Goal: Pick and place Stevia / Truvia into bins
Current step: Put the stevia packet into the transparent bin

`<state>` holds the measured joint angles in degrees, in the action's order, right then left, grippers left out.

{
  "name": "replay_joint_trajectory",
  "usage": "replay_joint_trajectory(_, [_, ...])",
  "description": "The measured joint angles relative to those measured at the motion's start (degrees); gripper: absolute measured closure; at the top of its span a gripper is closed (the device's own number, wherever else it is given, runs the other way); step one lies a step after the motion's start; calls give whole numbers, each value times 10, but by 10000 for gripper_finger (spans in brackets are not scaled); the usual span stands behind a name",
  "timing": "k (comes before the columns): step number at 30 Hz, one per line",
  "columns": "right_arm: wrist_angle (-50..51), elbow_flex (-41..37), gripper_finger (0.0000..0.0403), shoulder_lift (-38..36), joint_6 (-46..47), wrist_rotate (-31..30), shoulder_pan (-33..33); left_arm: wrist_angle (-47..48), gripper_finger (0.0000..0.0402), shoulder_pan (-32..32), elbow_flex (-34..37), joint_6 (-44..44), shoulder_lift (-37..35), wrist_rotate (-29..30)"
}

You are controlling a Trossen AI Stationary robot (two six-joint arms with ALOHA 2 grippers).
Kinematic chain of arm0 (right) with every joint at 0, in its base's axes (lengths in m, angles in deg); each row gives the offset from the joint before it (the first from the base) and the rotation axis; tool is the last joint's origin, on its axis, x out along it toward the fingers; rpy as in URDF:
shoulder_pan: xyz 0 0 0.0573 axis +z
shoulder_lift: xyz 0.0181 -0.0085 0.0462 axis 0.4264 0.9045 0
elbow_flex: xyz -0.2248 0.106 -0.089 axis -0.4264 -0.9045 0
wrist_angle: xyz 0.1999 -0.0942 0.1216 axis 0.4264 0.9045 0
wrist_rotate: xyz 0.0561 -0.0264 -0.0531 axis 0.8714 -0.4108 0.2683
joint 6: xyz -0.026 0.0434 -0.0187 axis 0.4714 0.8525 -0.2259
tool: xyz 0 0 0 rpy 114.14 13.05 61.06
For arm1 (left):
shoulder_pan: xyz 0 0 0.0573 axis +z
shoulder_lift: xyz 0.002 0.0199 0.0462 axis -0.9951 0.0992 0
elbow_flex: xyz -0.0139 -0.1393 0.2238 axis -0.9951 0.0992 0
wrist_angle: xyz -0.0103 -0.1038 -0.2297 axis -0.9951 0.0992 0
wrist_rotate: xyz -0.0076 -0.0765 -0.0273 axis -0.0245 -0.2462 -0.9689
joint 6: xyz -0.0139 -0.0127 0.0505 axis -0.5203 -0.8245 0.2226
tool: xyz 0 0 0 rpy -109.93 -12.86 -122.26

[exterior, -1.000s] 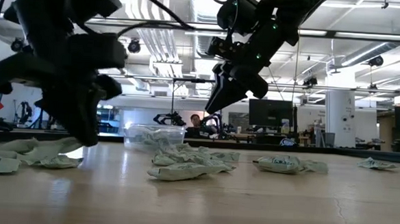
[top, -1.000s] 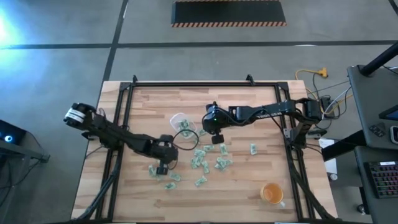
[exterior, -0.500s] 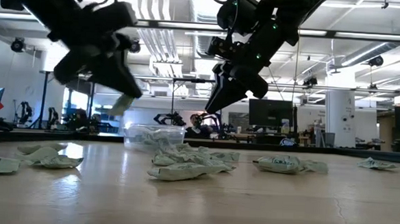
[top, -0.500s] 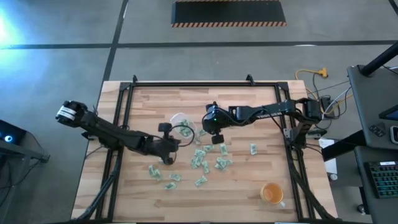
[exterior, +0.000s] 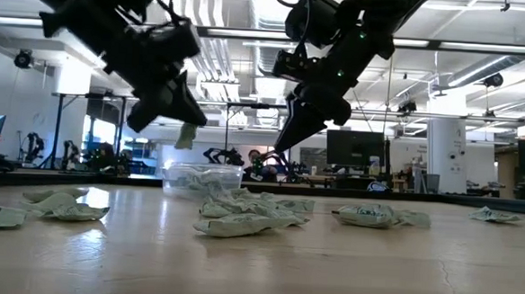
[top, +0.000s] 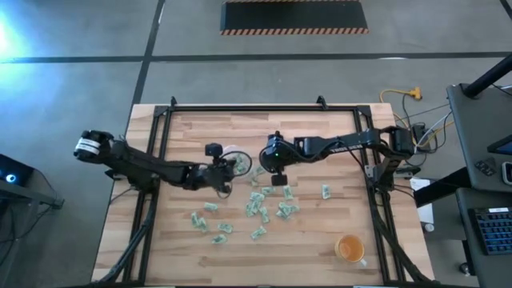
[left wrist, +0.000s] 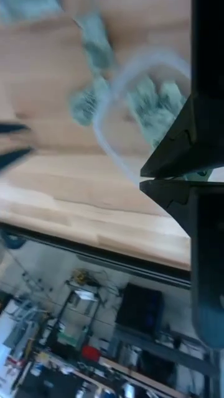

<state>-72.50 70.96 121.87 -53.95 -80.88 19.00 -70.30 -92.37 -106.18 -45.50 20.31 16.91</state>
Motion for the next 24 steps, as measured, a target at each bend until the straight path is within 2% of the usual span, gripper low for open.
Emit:
replay_joint_trajectory(13, [28,0,334,0,87,0,59,-15,401,76,0,105,43,-23])
replay_joint_trajectory(21, [41,0,339,0,156,0,87,-20,401,116,0,128,35,-122])
replay_joint_trajectory(24, [41,0,340,0,179,0,93,-20,389,128,0,140,35,-138])
